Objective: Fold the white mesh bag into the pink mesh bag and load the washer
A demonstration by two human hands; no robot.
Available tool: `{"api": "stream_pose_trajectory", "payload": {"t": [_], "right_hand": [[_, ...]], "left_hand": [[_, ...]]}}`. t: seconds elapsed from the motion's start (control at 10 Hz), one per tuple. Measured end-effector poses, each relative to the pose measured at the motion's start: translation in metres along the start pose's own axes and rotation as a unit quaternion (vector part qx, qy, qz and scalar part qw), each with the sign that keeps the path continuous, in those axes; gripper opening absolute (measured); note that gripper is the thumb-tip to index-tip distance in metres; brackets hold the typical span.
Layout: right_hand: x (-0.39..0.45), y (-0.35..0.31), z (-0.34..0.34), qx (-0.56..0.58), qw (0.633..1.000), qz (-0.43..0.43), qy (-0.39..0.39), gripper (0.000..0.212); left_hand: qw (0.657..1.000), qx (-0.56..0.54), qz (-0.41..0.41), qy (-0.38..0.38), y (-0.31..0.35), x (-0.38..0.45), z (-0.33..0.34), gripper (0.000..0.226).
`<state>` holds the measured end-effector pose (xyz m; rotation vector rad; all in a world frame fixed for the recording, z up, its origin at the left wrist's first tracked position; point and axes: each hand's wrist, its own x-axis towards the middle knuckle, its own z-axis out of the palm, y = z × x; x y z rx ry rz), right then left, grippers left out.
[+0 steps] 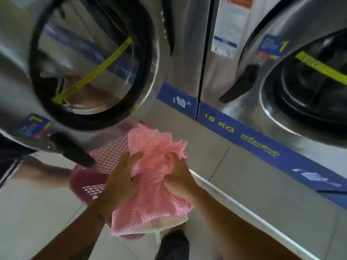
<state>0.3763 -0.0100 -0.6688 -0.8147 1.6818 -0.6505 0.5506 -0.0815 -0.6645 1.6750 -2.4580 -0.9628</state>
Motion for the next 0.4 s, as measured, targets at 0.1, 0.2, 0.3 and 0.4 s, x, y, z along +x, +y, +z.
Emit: {"api": "stream_pose_trajectory", "payload": {"t": [0.1,0.2,0.3,0.4], "right_hand": [[0.034,0.024,0.036,0.029,0.999,0.037,-0.012,0.080],[0.071,0.059,0.073,0.031,0.995,0.089,-0.038,0.087],[0.089,0.075,0.082,0.009,0.993,0.102,-0.051,0.089],[0.110,0.082,0.093,-0.041,0.991,0.110,-0.064,0.094]], "left_hand": [[0.999,0.022,-0.007,-0.027,-0.047,0.016,0.027,0.069],[0.996,0.043,-0.020,-0.069,-0.100,0.037,0.064,0.072],[0.995,0.047,-0.033,-0.081,-0.119,0.050,0.084,0.074],[0.991,0.055,-0.046,-0.113,-0.132,0.063,0.110,0.076]]}}
